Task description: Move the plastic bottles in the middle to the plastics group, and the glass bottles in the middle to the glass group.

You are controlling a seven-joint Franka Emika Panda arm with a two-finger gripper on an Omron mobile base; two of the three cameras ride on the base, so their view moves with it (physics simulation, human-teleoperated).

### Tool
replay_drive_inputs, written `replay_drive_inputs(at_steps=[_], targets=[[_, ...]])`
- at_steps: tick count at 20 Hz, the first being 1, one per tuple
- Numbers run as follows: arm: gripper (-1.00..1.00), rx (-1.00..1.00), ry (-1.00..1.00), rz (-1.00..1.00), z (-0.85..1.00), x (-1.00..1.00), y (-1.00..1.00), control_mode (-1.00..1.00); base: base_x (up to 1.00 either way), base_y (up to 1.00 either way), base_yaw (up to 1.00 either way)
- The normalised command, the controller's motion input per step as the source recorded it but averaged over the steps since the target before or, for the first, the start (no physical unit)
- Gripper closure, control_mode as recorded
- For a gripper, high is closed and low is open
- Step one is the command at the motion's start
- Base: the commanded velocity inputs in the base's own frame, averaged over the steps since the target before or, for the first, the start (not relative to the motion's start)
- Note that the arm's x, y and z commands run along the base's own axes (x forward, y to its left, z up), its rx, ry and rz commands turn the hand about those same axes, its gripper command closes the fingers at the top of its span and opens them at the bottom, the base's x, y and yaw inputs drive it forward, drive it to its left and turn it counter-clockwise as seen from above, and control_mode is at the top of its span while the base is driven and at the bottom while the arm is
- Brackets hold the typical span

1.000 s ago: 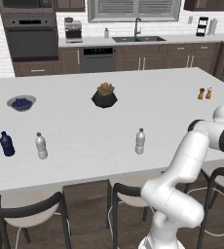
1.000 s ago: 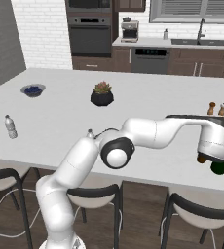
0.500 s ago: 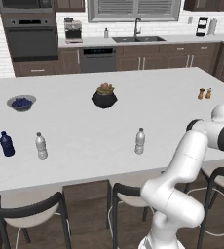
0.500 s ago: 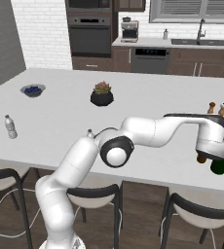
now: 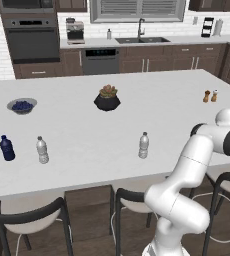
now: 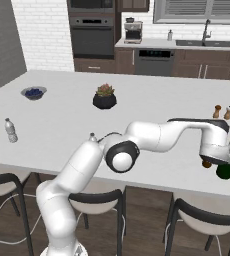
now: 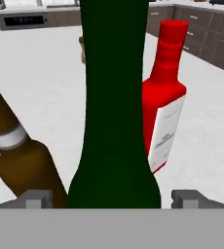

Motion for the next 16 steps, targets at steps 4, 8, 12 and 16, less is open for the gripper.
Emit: replay_drive_inputs(at_steps=[4, 8, 12, 16], targets=[[-1.0, 0.0, 0.0, 0.0, 0.03, 0.0, -0.11, -1.0, 0.0, 0.0, 0.0], [-1.0, 0.0, 0.0, 0.0, 0.15, -0.04, -0.01, -1.0, 0.0, 0.0, 0.0], [-1.0, 0.0, 0.03, 0.0, 0.37, -0.18, 0.0, -1.0, 0.0, 0.0, 0.0], [-1.0, 0.0, 0.05, -0.04, 0.41, -0.37, 0.03, -1.0, 0.0, 0.0, 0.0]])
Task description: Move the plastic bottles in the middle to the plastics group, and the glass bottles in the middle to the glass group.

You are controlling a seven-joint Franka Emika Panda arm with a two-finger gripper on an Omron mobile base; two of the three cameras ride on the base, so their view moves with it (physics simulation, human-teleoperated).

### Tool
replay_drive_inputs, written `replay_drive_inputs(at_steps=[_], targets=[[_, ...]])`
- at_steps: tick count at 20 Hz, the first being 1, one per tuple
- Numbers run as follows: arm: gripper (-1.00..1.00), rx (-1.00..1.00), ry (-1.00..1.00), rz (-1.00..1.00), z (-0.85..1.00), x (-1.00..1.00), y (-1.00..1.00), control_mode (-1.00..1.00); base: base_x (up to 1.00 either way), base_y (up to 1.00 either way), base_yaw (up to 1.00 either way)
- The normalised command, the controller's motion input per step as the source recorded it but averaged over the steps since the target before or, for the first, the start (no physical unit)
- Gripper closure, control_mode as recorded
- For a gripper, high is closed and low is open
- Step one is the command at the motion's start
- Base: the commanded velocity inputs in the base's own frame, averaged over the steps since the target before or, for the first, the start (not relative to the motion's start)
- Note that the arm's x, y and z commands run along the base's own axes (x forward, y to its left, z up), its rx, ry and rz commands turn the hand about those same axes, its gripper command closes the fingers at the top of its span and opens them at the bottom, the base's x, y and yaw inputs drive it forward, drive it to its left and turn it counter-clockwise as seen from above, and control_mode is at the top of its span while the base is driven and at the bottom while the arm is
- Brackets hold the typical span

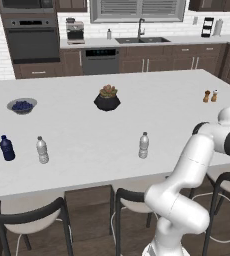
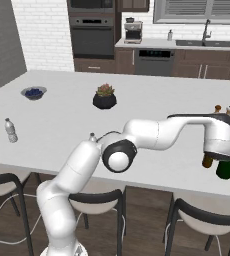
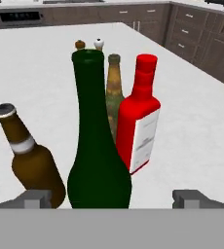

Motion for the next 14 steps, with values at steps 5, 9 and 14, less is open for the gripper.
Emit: replay_drive_inputs(at_steps=[5, 9, 14], targets=[[-1.0, -0.01, 0.09, -0.06, 0.42, -0.46, 0.18, -1.0, 0.0, 0.0, 0.0], [-1.0, -0.11, 0.2, -0.02, 0.38, -0.42, 0.49, -1.0, 0.0, 0.0, 0.0], [-1.0, -0.18, 0.24, 0.0, 0.39, -0.28, 0.63, -1.0, 0.0, 0.0, 0.0]])
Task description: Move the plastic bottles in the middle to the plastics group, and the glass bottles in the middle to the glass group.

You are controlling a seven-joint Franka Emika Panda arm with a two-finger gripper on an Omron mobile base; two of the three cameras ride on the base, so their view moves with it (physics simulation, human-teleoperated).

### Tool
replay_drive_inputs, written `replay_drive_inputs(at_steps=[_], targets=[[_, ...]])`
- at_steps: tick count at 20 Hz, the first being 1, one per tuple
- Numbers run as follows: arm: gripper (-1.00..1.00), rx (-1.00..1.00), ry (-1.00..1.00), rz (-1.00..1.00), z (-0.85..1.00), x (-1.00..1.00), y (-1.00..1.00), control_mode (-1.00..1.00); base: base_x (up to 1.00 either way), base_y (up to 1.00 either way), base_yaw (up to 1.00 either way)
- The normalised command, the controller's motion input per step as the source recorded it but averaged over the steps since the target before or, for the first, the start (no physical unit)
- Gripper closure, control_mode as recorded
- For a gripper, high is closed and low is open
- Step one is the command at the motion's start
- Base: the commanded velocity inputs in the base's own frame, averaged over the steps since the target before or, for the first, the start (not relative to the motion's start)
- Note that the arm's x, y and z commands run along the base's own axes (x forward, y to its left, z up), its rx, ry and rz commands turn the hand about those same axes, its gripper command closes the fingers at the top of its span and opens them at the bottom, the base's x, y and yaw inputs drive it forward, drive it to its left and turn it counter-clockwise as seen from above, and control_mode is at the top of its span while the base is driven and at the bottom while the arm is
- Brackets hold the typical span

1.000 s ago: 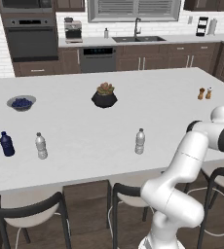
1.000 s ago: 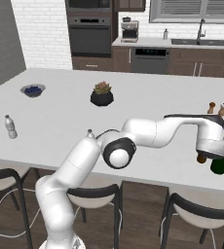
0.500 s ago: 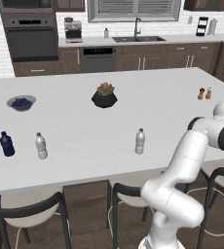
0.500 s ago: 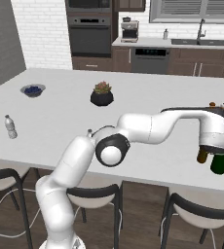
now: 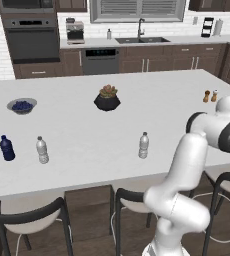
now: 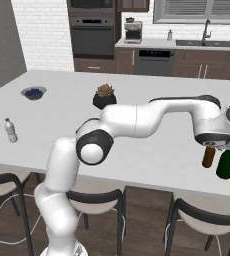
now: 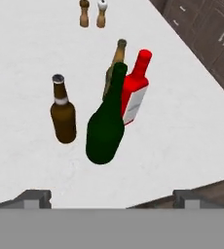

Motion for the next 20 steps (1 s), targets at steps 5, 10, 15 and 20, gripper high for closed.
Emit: replay_drive_inputs(at_steps=[5, 10, 15, 20], targets=[[-1.0, -0.28, 0.16, 0.08, 0.21, -0.23, 0.81, -1.0, 0.0, 0.0, 0.0], [-1.0, -0.24, 0.01, 0.1, 0.03, -0.12, 0.98, -1.0, 0.0, 0.0, 0.0], [-1.0, -0.05, 0.0, 0.01, 0.05, 0.0, 0.98, -1.0, 0.0, 0.0, 0.0], [-1.0, 0.0, 0.17, -0.01, 0.28, 0.01, 0.88, -1.0, 0.0, 0.0, 0.0]])
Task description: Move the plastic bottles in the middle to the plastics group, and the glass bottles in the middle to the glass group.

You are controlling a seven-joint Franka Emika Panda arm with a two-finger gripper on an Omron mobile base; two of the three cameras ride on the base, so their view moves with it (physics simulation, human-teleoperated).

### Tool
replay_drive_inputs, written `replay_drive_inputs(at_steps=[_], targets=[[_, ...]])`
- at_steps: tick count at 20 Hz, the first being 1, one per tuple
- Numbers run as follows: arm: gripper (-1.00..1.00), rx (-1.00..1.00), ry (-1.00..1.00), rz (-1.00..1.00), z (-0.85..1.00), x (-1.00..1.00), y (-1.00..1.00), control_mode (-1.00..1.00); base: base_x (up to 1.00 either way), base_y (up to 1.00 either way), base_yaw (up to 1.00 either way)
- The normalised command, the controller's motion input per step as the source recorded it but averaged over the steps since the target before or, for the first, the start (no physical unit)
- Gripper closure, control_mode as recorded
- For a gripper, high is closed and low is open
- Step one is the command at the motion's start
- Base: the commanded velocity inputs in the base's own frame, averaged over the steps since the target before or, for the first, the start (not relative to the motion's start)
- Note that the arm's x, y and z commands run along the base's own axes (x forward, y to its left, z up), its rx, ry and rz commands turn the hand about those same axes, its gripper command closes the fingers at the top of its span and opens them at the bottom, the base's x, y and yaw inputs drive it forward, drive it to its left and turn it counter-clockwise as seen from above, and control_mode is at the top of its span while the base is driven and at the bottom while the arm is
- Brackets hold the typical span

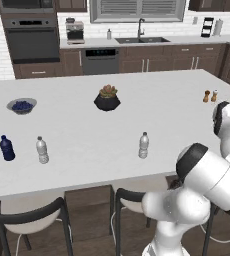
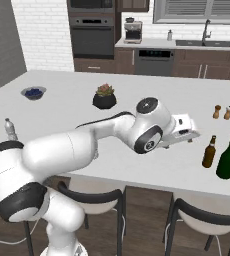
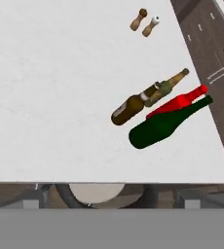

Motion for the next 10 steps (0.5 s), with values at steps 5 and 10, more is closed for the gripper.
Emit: replay_drive_inputs(at_steps=[5, 10], targets=[[-1.0, 0.03, 0.36, -0.11, 0.48, 0.0, 0.72, -1.0, 0.0, 0.0, 0.0], [-1.0, 0.2, 0.42, -0.19, 0.42, 0.0, 0.7, -1.0, 0.0, 0.0, 0.0]])
